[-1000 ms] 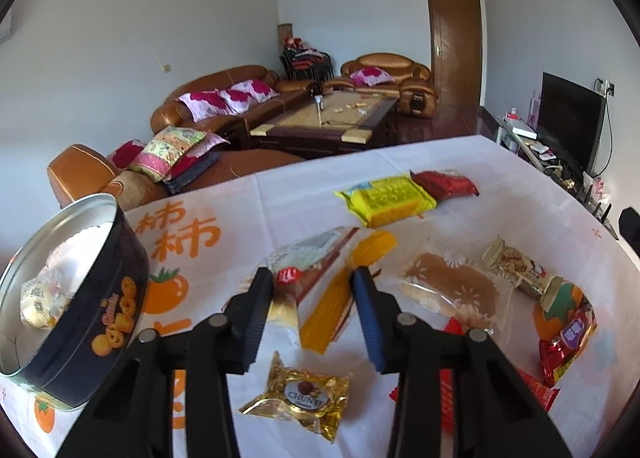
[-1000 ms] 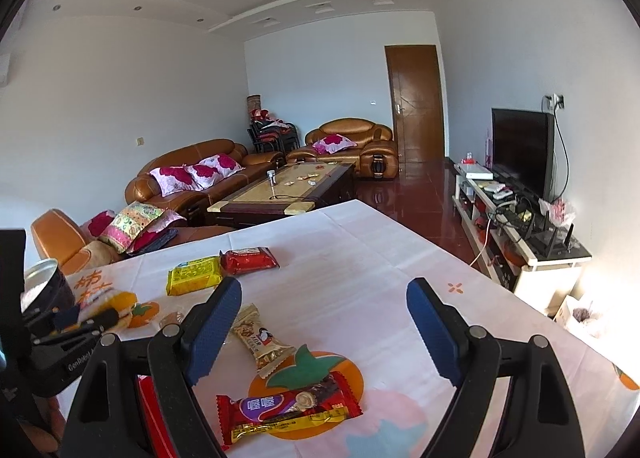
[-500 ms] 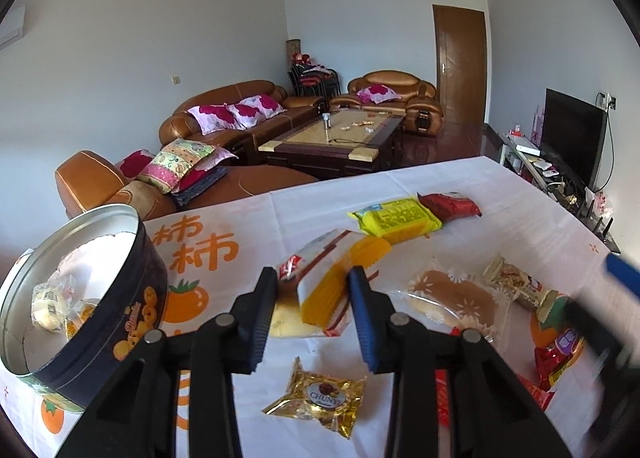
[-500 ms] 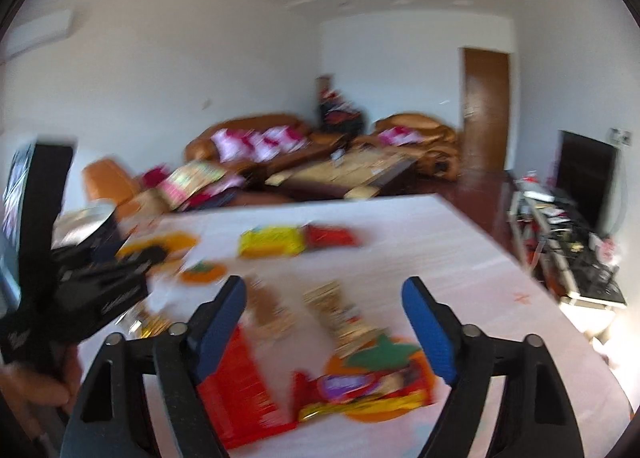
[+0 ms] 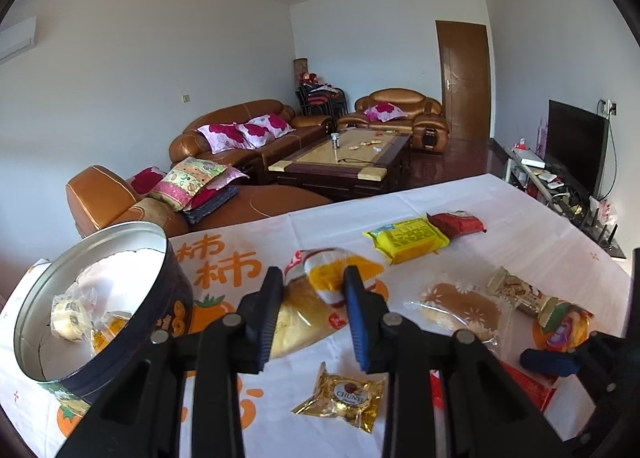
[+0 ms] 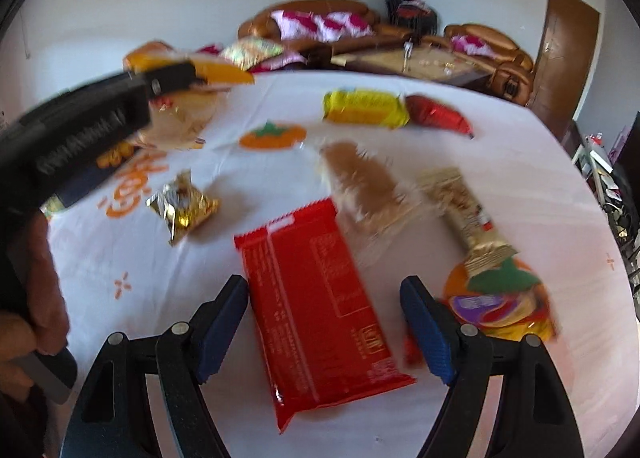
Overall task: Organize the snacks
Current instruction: 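Lift the bread bag with left tool while right grasps the red packet, then carry the bread bag and red packet over the tin and open both tools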
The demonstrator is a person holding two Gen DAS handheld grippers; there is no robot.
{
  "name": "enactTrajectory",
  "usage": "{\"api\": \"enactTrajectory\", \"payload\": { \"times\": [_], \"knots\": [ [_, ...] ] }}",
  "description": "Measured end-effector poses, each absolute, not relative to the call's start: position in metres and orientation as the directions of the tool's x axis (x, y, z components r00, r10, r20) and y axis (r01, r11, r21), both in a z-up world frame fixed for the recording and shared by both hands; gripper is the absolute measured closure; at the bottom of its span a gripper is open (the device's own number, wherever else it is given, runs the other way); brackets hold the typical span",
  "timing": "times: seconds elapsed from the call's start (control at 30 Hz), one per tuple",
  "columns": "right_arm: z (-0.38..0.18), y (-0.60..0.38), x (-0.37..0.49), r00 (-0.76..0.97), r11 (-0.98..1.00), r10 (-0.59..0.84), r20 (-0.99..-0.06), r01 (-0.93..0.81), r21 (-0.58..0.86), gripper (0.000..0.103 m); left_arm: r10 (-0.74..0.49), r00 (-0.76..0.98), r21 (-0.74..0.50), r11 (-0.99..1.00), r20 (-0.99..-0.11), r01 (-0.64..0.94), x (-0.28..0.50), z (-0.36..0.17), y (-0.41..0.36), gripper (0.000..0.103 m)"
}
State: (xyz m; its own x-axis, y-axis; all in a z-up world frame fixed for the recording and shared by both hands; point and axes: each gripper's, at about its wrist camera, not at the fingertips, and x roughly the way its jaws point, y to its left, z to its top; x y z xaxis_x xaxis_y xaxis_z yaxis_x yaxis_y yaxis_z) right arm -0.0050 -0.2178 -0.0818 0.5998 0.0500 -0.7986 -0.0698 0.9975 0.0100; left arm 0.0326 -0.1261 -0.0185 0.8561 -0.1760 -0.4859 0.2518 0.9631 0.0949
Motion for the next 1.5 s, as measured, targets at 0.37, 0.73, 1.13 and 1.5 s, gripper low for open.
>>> {"api": "enactTrajectory", "payload": {
  "times": [0.37, 0.73, 1.13, 1.5],
  "knots": [
    [-0.075, -0.208, -0.021, 0.63, 0.998, 0.065, -0.774, -0.037, 0.053, 0.049, -0.283, 0.821, -0.002, 0.946, -0.496, 0.325, 0.025, -0.015, -0.106, 0.0],
    [-0.041, -0.224, -0.054, 0.84, 0.971, 0.071, -0.538, 0.066, 0.231, 0.049, -0.432, 0.777, -0.081, 0.89, -0.457, 0.448, 0.01, -0.009, -0.083, 0.0],
    [-0.018, -0.204, -0.064, 0.904, 0.983, -0.027, -0.427, 0.102, 0.155, 0.049, -0.468, 0.786, -0.098, 0.877, -0.404, 0.471, 0.006, 0.002, -0.055, 0.0],
    [0.0, -0.163, -0.041, 0.922, 0.982, 0.049, -0.383, 0.027, 0.189, 0.049, -0.347, 0.865, -0.063, 0.935, -0.363, 0.348, 0.02, 0.019, -0.006, 0.0]
  ]
}}
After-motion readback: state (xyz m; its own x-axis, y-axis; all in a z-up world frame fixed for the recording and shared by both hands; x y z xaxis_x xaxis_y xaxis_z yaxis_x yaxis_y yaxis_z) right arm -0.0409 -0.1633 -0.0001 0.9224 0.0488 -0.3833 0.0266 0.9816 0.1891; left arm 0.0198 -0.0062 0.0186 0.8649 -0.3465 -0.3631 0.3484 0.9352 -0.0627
